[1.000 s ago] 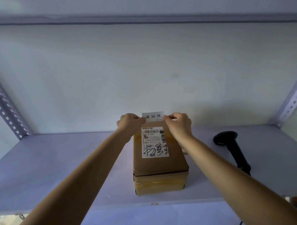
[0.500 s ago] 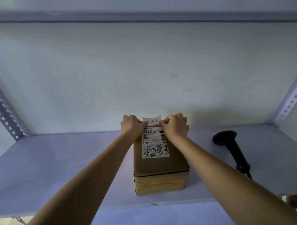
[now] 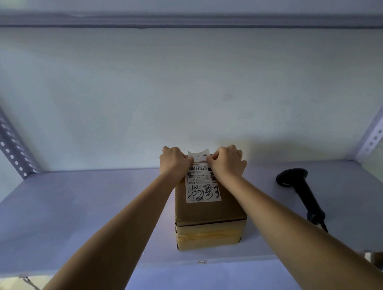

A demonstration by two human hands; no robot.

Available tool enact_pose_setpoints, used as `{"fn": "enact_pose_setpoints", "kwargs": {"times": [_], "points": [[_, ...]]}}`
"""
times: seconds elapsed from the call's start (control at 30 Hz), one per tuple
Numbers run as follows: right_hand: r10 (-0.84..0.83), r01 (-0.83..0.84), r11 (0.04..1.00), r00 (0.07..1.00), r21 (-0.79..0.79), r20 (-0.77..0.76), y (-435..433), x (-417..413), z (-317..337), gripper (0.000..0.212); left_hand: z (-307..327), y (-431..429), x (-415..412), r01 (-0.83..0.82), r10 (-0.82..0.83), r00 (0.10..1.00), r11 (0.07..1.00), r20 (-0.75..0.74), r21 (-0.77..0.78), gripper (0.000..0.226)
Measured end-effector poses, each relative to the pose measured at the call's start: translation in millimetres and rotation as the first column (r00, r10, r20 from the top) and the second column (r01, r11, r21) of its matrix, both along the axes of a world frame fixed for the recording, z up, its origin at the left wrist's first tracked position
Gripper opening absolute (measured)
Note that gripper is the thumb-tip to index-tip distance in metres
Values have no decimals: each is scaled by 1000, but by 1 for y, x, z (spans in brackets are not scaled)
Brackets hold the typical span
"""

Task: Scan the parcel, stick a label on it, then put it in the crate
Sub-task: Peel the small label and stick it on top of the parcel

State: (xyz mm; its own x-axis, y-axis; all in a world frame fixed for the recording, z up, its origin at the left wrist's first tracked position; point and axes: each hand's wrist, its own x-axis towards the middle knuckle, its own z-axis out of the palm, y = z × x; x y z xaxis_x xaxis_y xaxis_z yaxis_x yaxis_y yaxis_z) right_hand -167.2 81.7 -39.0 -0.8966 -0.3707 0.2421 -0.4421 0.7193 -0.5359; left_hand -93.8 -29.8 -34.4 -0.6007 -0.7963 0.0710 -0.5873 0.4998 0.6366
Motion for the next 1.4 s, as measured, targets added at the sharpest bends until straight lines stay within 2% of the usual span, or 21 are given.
{"fn": "enact_pose_setpoints", "kwargs": {"times": [0.2,0.3,0.43,0.5,0.57,0.67,0.77,0.87,0.93,1.0,1.03,1.07,1.1,1.13,1.17,1.2,1.27,1.33,1.4], "points": [[-41,49,997,991,-62,128,2,-2,-1,21,-5,5,2,-17,17,999,1000,-40,-10,30],[-30,38,997,992,-63,119,2,-2,-2,21,-9,5,6,-33,36,995,999,-95,36,29],[-59,74,990,991,-123,120,3,-2,1,18,-12,7,13,-22,31,978,999,-206,47,9],[-70,77,981,996,-180,47,4,0,3,15,-14,7,19,4,-4,972,1000,-235,0,17],[17,-26,988,998,-154,-59,6,2,1,14,-16,7,25,56,-83,978,988,-192,-141,29],[293,-284,955,948,89,-126,11,5,-6,40,-20,12,31,260,-275,961,914,-6,-312,45],[451,-404,864,886,300,-108,12,7,-11,49,-21,16,35,420,-380,907,856,183,-302,49],[390,-353,877,919,327,-53,13,7,-9,47,-20,16,39,393,-337,914,876,225,-281,51],[308,-297,911,951,287,9,17,7,-7,46,-18,18,41,335,-287,936,907,205,-257,52],[232,-236,955,972,182,43,25,5,-6,45,-17,21,45,255,-232,963,948,140,-188,52],[193,-200,975,978,101,77,30,5,-6,45,-18,21,47,203,-195,977,974,85,-103,53],[163,-164,987,976,-5,142,35,3,-7,47,-19,21,51,156,-157,988,987,18,45,58],[147,-121,986,957,-118,251,41,4,-8,50,-20,22,54,128,-119,992,960,-53,248,65],[151,-71,974,910,-214,386,46,5,-10,54,-22,23,58,133,-89,989,882,-117,453,69],[176,-33,960,844,-278,506,51,8,-12,57,-25,25,63,169,-89,983,775,-160,608,68],[215,-34,951,789,-308,575,55,11,-14,56,-27,28,67,220,-106,973,691,-204,689,61],[302,-95,925,769,-367,563,62,19,-18,42,-29,36,72,315,-92,939,622,-332,717,46],[395,-148,859,800,-489,452,67,24,-18,35,-28,41,75,374,-40,889,637,-456,674,43],[472,-197,769,817,-608,331,72,30,-14,36,-26,44,80,427,-33,834,672,-551,605,40]]}}
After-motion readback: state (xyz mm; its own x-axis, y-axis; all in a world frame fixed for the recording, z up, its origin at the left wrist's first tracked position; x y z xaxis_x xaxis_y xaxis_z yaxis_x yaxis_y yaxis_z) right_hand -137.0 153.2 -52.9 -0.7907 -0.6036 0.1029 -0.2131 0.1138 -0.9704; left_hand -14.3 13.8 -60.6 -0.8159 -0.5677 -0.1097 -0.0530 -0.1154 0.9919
